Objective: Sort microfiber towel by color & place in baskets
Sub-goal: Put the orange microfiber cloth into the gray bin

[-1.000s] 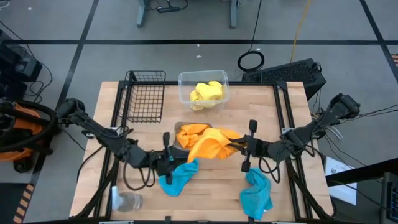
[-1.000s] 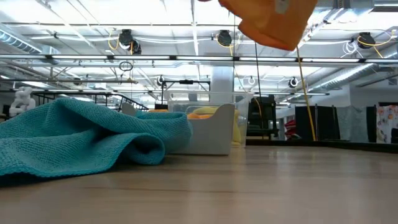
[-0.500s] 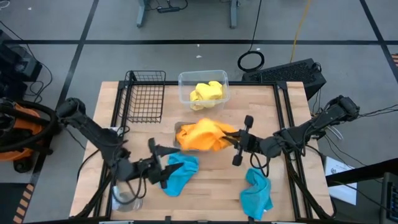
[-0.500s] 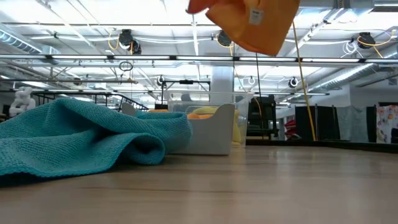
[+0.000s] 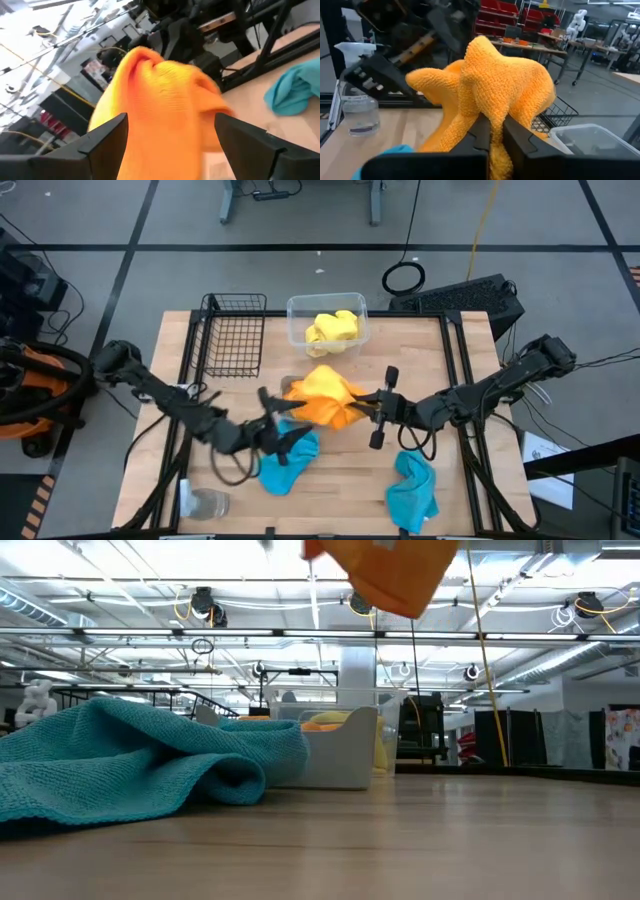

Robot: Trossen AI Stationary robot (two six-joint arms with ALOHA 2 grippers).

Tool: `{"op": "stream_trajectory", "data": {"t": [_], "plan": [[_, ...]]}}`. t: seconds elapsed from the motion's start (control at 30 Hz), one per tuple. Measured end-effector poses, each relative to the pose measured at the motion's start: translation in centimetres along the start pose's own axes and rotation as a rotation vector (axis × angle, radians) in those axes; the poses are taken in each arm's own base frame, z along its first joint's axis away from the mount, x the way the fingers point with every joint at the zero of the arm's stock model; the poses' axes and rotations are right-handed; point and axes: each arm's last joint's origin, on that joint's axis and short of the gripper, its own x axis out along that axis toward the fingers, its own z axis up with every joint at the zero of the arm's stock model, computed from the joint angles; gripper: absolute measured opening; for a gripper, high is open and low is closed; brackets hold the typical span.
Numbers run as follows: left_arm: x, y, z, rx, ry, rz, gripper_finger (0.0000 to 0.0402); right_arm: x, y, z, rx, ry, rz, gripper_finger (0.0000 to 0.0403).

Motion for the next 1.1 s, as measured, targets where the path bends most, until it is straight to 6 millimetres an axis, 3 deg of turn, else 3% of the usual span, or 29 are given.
{"op": "stream_trajectory", "data": {"t": [0.47,0.87,0.97,1.1], "plan": [[6.7,1.0,-4.2,-0.129,-0.050,-0.132,0.0302,1.3,0.0,0.3,-0.015,-0.081,0.017,0.0011],[8.2,1.3,-4.5,-0.206,-0.239,-0.272,0.0299,2.4,-1.2,0.1,-0.018,-0.085,-0.016,0.0011],[8.3,1.3,-4.6,-0.200,-0.237,-0.270,0.0276,2.7,-1.0,-0.1,-0.031,-0.087,-0.021,0.0011],[8.3,1.4,-4.7,-0.181,-0.236,-0.267,0.0196,2.9,-1.0,-0.2,-0.051,-0.083,-0.020,0.0011]]}}
